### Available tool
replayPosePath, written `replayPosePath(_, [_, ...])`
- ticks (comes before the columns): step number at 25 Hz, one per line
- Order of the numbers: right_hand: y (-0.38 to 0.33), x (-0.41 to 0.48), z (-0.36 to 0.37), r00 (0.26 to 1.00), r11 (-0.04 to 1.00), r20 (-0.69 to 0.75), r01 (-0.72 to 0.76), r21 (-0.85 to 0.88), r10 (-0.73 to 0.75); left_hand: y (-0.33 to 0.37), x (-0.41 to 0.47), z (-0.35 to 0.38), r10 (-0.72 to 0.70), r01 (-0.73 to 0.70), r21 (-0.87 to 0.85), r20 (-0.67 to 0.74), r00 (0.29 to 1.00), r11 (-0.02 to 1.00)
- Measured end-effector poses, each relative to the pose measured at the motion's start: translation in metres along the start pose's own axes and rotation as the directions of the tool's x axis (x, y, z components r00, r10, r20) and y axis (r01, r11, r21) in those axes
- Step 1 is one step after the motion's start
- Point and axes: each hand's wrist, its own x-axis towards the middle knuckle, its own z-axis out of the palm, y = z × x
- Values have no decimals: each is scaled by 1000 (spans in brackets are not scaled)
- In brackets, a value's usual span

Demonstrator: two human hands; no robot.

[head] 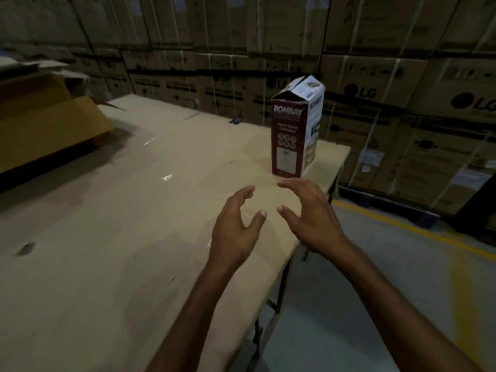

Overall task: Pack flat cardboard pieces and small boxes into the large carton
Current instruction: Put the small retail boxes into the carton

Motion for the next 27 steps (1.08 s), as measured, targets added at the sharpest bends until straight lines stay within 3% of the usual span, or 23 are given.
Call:
replayPosePath(5, [37, 78, -18, 995, 999, -94, -39, 22, 41, 22, 91, 30, 22, -18, -50, 67, 998, 999])
replayPosePath(9, [82, 157, -25, 947, 971, -252, -155, 185, 199, 36, 182, 58, 32, -27, -107, 50, 998, 994])
replayPosePath(11, [104, 193, -28, 920, 940, -259, -229, 254, 294, 41, 225, 77, 49, -45, -106, 35, 998, 993])
replayPosePath(15, [145, 268, -25, 877, 835, -163, -350, 425, 451, 50, 315, 116, 87, -89, -24, -45, 995, 996])
replayPosePath(18, [155, 313, -21, 829, 710, -44, -449, 543, 558, 52, 376, 134, -79, 71, -82, -94, 992, 994])
replayPosePath(22, [171, 337, 2, 761, 541, 186, -589, 600, 622, 38, 396, 149, -273, 262, -199, -33, 961, 945])
replayPosePath(25, [171, 333, 12, 801, 572, 213, -559, 601, 559, 25, 371, 141, -308, 264, -321, -93, 947, 910])
replayPosePath(27, [151, 316, 10, 866, 628, 208, -477, 615, 454, 22, 346, 125, -379, 296, -452, -103, 920, 841])
